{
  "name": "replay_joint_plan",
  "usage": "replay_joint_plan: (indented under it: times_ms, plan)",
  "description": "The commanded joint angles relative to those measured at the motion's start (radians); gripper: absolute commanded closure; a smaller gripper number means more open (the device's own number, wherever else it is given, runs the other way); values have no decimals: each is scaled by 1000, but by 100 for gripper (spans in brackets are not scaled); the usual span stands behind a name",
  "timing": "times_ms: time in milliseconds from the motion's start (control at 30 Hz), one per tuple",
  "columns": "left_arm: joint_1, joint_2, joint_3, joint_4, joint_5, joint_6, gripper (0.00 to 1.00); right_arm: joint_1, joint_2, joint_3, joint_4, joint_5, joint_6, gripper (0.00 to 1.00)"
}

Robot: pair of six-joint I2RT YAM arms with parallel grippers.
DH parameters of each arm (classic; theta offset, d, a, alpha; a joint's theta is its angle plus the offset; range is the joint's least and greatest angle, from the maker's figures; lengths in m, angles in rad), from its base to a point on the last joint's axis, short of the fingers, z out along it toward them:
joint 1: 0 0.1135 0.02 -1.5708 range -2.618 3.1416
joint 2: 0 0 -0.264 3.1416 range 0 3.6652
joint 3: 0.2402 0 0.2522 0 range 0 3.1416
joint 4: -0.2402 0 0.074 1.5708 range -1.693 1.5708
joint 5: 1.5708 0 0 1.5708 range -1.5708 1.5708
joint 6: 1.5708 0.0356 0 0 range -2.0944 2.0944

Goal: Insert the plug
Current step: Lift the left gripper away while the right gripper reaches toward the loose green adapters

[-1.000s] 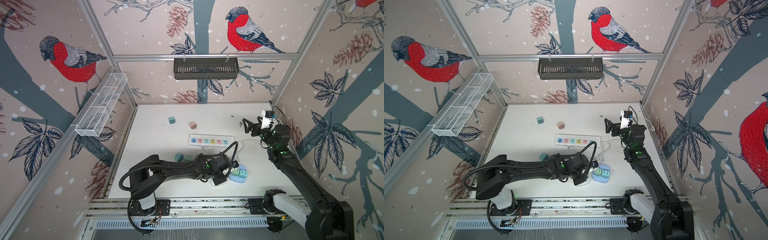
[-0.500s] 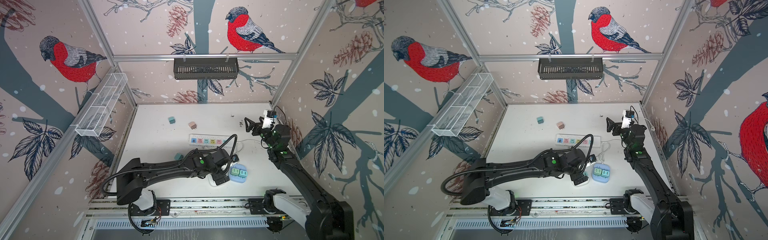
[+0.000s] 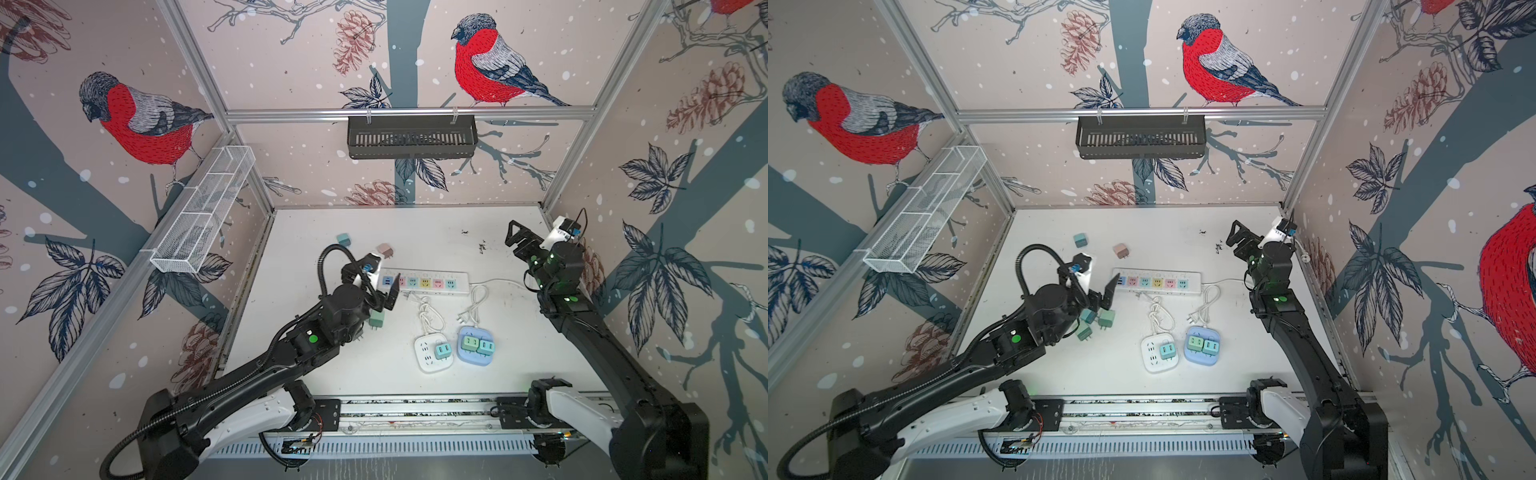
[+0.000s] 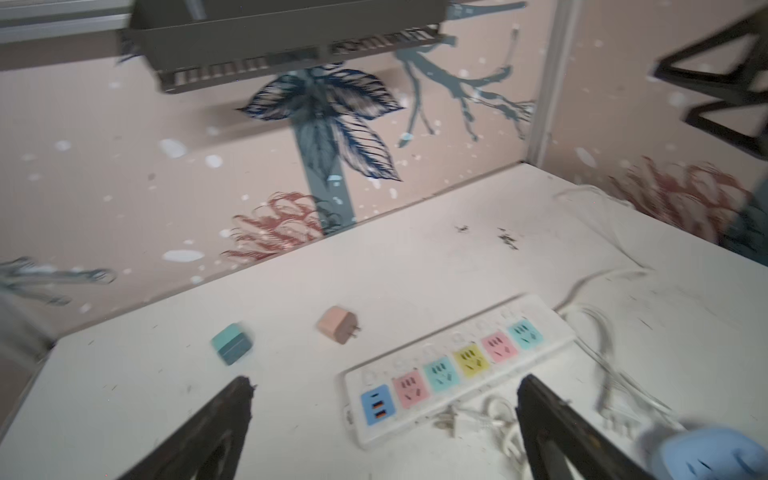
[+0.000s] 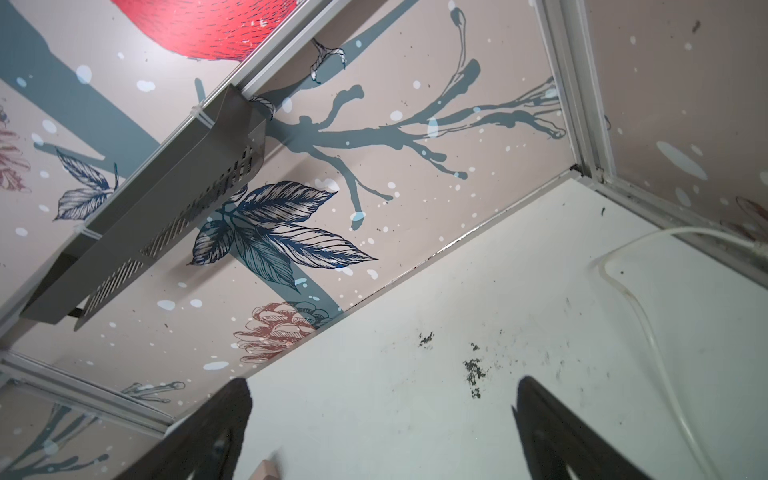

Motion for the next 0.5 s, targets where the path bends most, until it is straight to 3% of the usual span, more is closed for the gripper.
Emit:
replay_joint_plan:
  times_ms: [0,67,167,233,300,400,467]
  plan:
    - [97,-72,-141,257,-43,-97,2,-1,-46,-14,22,56,92,0]
    - [149,-102,-260,381,-31,-123,2,0,-95,-34,17,111,117,0]
    - [210,-86,-401,565,-11,-81,1,-3,-193,-102,87,84,0,1]
    - [248,-53,-373,487,-100,-161,2,-8,-252,-150,110,62,3,1]
    - [303,1,-306,378,-111,-280,2,-11,-296,-193,173,-60,-51,0]
    - [322,85,-236,308,-175,-308,2,15,-309,-177,177,-209,-37,0]
    - [324,101,-239,329,-118,-296,2,99,-285,-121,85,-218,-26,0]
